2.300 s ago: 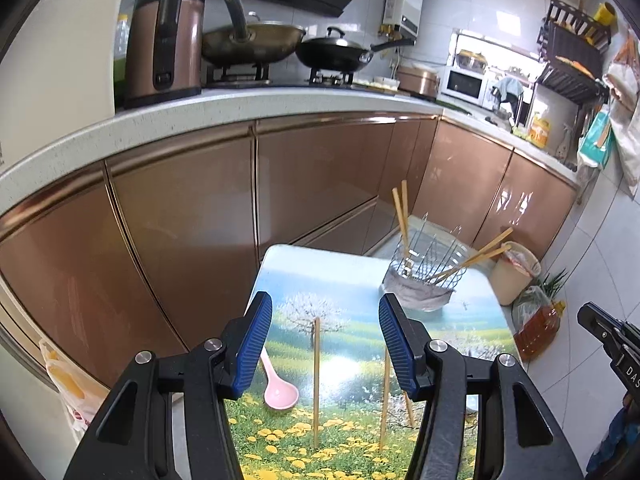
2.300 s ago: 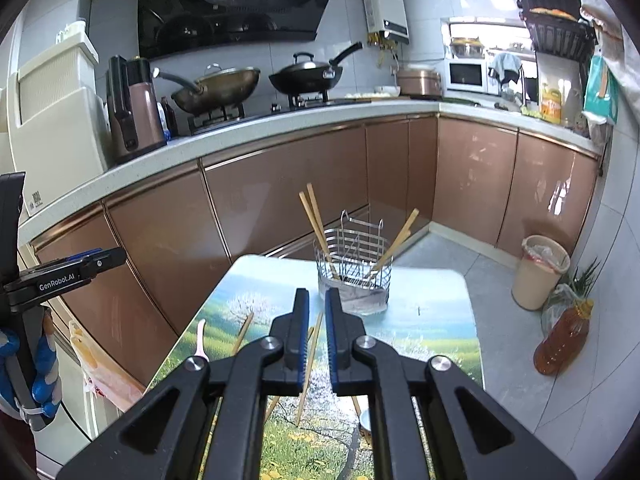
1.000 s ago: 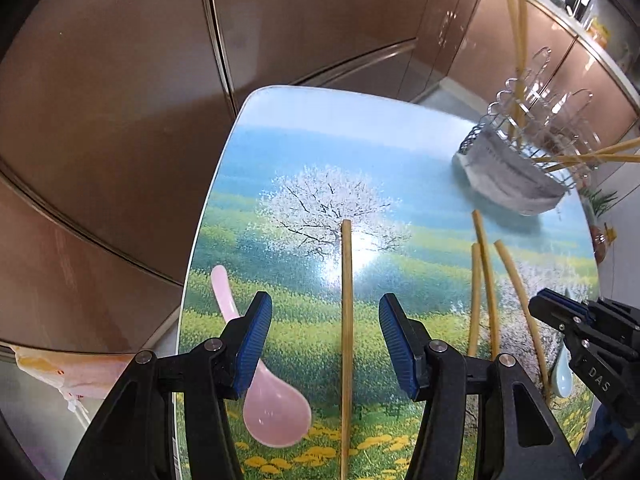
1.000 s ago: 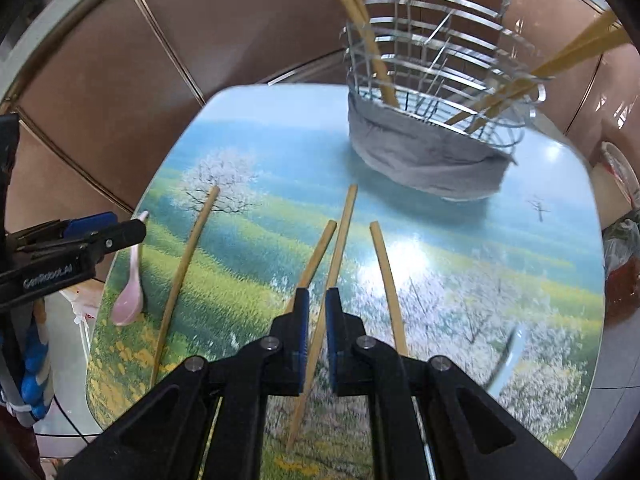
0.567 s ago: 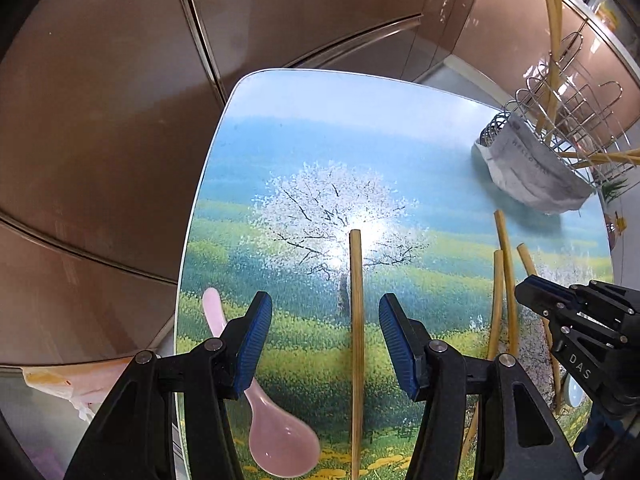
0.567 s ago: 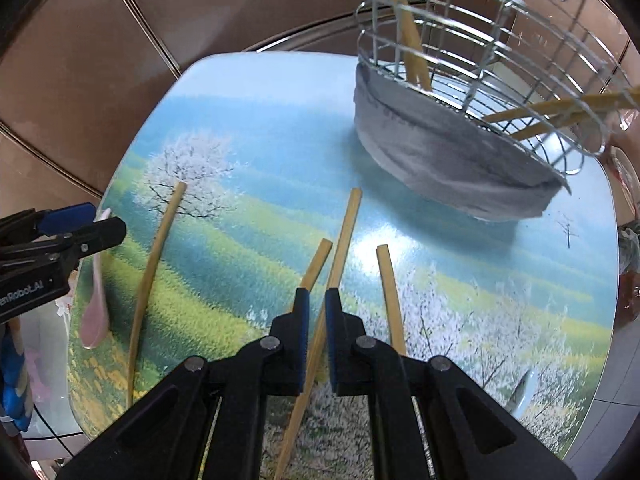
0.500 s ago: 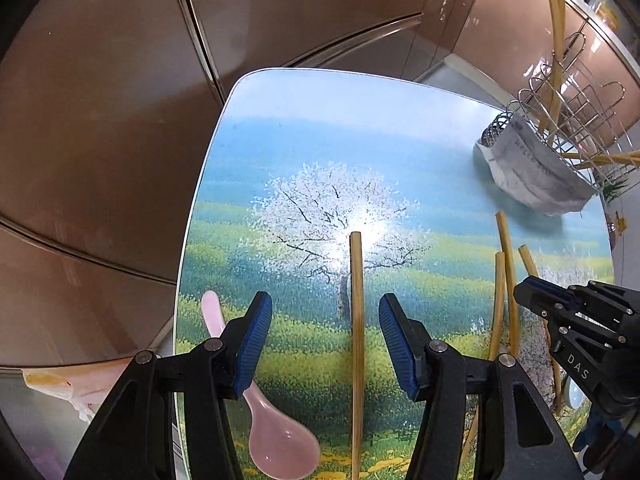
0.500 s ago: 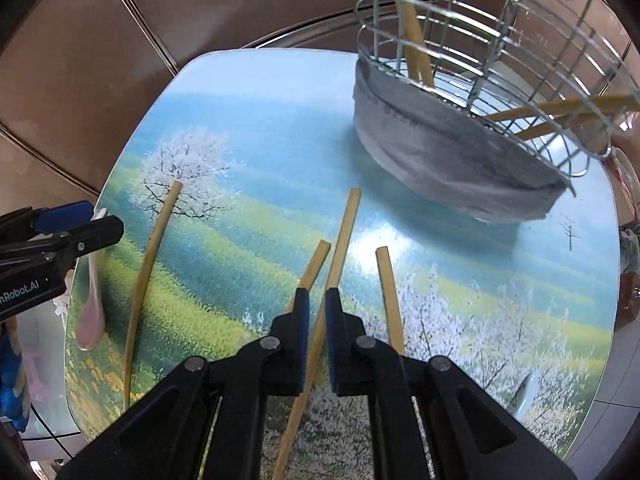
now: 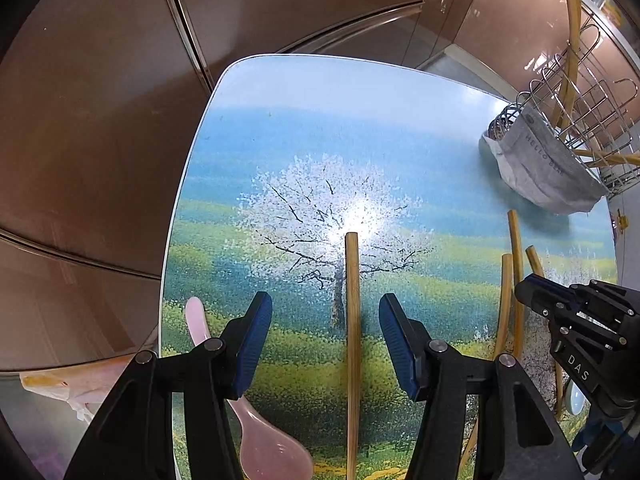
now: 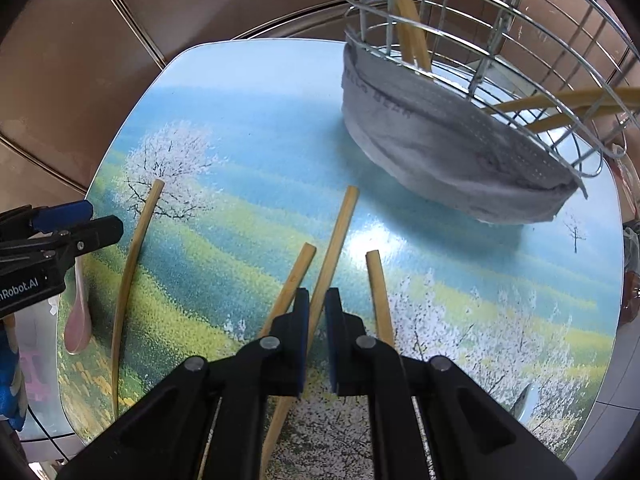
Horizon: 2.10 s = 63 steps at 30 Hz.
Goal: Organize utensils
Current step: 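Close the left tool on a wooden chopstick while the right tool grasps another, then lift the left tool's chopstick over the wire holder while the right tool carries its own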
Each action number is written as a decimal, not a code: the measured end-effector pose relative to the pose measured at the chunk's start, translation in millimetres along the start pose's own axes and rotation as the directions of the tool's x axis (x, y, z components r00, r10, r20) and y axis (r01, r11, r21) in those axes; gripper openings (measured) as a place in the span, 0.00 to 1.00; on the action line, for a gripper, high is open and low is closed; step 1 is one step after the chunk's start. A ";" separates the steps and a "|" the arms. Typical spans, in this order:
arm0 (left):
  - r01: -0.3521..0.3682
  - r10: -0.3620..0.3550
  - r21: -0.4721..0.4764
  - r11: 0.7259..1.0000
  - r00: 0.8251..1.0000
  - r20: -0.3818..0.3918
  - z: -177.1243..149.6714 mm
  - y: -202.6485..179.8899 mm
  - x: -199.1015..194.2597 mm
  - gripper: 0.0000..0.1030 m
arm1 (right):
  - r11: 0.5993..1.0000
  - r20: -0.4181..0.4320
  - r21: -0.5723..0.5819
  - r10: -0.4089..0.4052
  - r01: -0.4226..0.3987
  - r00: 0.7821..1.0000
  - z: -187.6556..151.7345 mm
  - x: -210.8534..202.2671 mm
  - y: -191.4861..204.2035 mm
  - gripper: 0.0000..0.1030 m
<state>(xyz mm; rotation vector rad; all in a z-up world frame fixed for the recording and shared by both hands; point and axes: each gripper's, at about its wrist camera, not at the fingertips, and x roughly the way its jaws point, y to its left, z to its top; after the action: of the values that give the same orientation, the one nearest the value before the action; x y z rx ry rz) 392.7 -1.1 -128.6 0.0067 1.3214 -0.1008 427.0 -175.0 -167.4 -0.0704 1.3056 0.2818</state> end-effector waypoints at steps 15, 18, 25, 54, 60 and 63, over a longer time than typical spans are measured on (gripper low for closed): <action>-0.015 0.015 0.002 1.000 1.000 -0.026 7.5 2.1 17.0 0.53 | 1.000 -0.008 -0.006 -0.006 0.006 1.000 8.1 6.9 -2.2 0.14; -0.017 0.017 0.003 1.000 0.999 -0.031 9.8 1.1 21.7 0.53 | 1.000 -0.008 -0.010 -0.005 0.005 1.000 9.0 7.4 -2.8 0.14; -0.026 0.027 0.015 1.000 0.998 -0.049 13.9 -1.7 34.4 0.46 | 1.000 -0.006 -0.012 -0.002 0.002 1.000 8.2 6.0 -5.1 0.14; -0.011 0.013 0.045 0.999 0.999 -0.040 5.0 -17.9 39.2 0.07 | 1.000 -0.013 -0.003 0.016 -0.016 1.000 -3.6 -1.0 -7.6 0.09; -0.013 0.013 0.026 1.000 1.000 -0.020 -2.1 -19.9 35.1 0.06 | 1.000 -0.003 0.000 0.017 -0.017 1.000 -17.5 -5.5 -8.5 0.06; -0.010 0.009 0.028 1.000 1.000 0.005 -7.9 -19.7 26.0 0.06 | 1.000 0.019 0.011 0.024 -0.024 1.000 -29.3 -13.4 -11.3 0.06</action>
<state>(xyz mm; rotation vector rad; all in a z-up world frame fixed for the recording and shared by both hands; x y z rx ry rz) 389.9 -22.0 -154.7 0.0365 1.3148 -0.1111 399.1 -194.2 -163.5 -0.0423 1.2902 0.2953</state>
